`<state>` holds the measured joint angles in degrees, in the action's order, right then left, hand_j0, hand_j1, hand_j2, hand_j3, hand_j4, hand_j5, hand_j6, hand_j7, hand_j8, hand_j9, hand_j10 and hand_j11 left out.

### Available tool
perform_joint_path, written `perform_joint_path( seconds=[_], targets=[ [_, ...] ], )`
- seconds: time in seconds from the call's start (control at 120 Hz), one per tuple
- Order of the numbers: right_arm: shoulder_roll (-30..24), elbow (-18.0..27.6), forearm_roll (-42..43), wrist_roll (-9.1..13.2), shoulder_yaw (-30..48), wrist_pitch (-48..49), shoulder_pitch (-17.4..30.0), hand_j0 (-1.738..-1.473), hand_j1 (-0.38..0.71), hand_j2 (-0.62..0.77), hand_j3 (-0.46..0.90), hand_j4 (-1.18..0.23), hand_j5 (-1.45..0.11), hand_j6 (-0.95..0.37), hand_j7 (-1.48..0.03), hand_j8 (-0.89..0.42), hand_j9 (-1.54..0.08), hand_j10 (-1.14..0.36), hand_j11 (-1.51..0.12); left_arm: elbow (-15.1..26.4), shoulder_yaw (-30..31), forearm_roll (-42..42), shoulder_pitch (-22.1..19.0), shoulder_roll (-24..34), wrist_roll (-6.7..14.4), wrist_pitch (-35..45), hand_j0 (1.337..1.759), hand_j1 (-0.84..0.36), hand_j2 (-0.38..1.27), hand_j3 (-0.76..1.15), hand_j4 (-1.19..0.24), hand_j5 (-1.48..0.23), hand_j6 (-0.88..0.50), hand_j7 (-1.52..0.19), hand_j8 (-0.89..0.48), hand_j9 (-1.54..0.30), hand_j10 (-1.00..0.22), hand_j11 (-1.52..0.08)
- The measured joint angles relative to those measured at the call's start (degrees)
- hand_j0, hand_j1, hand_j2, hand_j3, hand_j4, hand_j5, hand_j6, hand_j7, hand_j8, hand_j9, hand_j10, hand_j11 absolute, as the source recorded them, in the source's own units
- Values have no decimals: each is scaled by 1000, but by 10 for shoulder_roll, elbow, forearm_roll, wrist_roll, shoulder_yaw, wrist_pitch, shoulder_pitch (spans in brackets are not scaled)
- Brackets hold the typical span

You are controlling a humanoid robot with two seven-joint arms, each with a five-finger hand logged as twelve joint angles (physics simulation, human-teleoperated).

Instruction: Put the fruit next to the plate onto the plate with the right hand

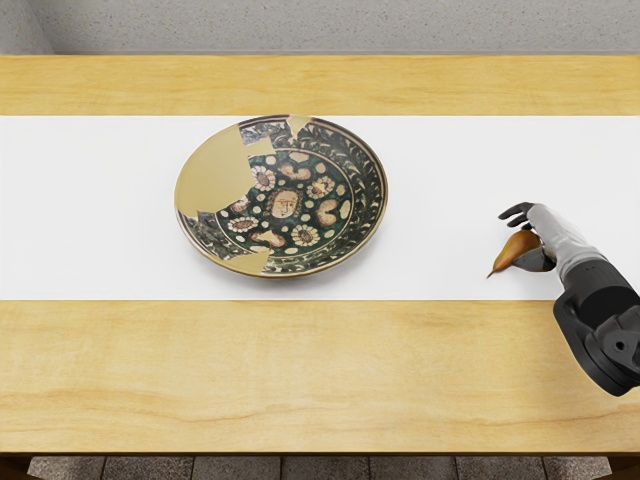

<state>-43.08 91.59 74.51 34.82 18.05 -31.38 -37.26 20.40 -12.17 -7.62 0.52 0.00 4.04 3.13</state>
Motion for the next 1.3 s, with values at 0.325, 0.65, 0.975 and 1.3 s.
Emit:
perform_joint_path(
  seconds=[0.325,0.65,0.975,1.3],
  targets=[
    [1,-9,-4,2,0,10,0,-1658,220,-20,0,-402,-485,-396,-499,-275,-507,-367,-509,0,0,0,0,0,0,0,1658,328,3,0,-17,-23,-17,-23,-17,-23,-17,-23],
    [10,-12,-7,2,2,11,-5,-1658,119,-11,0,-401,-506,-400,-511,-358,-512,-412,-514,0,0,0,0,0,0,0,1658,328,3,0,-17,-23,-17,-23,-17,-23,-17,-23],
    [10,-12,-7,2,3,11,-4,-1657,132,21,0,-458,-570,-454,-580,-372,-579,-419,-586,0,0,0,0,0,0,0,1658,328,3,0,-17,-23,-17,-23,-17,-23,-17,-23],
    [10,-12,-13,2,3,11,-6,-1657,178,67,0,-509,-626,-501,-641,-388,-638,-444,-647,0,0,0,0,0,0,0,1658,328,3,0,-17,-23,-17,-23,-17,-23,-17,-23]
  ],
)
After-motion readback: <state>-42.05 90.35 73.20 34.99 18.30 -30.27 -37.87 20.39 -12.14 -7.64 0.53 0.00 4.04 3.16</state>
